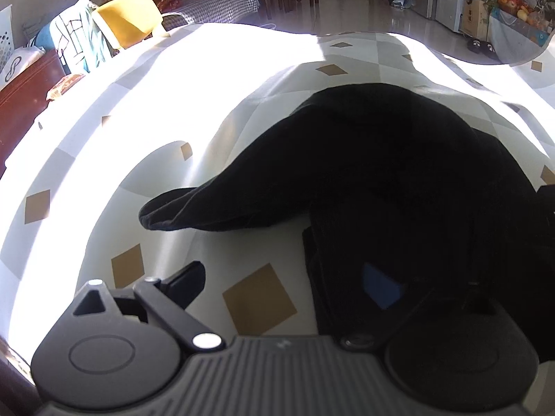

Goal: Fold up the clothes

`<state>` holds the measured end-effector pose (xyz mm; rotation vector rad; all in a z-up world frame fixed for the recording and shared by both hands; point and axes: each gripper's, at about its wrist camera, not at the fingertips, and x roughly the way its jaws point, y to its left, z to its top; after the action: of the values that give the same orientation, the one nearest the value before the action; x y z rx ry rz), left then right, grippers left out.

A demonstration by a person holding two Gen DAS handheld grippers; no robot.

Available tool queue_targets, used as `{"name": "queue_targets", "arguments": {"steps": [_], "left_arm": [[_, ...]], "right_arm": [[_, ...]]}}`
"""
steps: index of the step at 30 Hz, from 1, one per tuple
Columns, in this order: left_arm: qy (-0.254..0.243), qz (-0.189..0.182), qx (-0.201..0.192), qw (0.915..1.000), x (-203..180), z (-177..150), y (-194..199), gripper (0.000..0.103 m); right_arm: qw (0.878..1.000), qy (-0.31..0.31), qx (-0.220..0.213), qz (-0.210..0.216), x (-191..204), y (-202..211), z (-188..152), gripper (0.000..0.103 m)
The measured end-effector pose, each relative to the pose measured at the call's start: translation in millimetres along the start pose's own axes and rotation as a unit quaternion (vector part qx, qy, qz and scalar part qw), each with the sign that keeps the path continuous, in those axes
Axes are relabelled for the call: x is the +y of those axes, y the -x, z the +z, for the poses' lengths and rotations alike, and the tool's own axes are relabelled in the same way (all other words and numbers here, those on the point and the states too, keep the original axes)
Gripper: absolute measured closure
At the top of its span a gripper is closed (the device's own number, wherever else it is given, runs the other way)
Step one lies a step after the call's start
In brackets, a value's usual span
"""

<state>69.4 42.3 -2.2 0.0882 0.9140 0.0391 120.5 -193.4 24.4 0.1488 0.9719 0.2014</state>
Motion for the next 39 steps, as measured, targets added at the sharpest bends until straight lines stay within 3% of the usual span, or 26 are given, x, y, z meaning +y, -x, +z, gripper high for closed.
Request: {"name": "queue_targets", "arguments": {"steps": [3, 7, 14, 20, 24, 25, 28, 31, 39], "left_arm": [[-0.018, -0.022, -0.022, 0.9993, -9.4, 9.1, 3.7, 0.005], [-0.042, -0.02, -0.02, 0.9987, -25.0, 13.2, -7.8, 0.005], [-0.014, -0.034, 0.005, 0.9993, -22.8, 19.2, -36.8, 0.003], [-0.003, -0.05, 0.018, 0.9986, -19.6, 10.2, -39.8, 0.0], [-0.007, -0.051, 0.02, 0.9985, -19.6, 11.9, -43.2, 0.0], [-0.007, -0.051, 0.02, 0.9985, -19.6, 11.7, -42.5, 0.0], [0.0, -0.057, 0.025, 0.9981, -16.4, 11.6, -43.2, 0.0], [0.006, -0.061, 0.028, 0.9977, -13.6, 13.2, -46.2, 0.0], [-0.006, -0.052, 0.025, 0.9983, -14.0, 11.7, -44.5, 0.0]], "right_arm": [[1.0, 0.028, -0.004, 0.004, 9.5, 2.9, -3.4, 0.064], [0.998, 0.055, -0.009, 0.014, 16.7, 8.6, -6.0, 0.062], [0.993, 0.112, 0.013, 0.046, 31.0, 9.7, -17.0, 0.058], [0.983, 0.172, 0.048, 0.038, 49.9, -12.1, -35.6, 0.05], [0.978, 0.202, 0.046, 0.016, 55.0, -23.5, -44.8, 0.05], [0.978, 0.202, 0.043, 0.013, 54.7, -24.3, -45.8, 0.052], [0.982, 0.185, 0.038, 0.005, 51.6, -24.7, -43.1, 0.078], [0.987, 0.162, 0.025, 0.005, 44.9, -21.4, -36.7, 0.09], [0.994, 0.099, -0.032, -0.024, 28.7, -10.0, -11.6, 0.094]]}}
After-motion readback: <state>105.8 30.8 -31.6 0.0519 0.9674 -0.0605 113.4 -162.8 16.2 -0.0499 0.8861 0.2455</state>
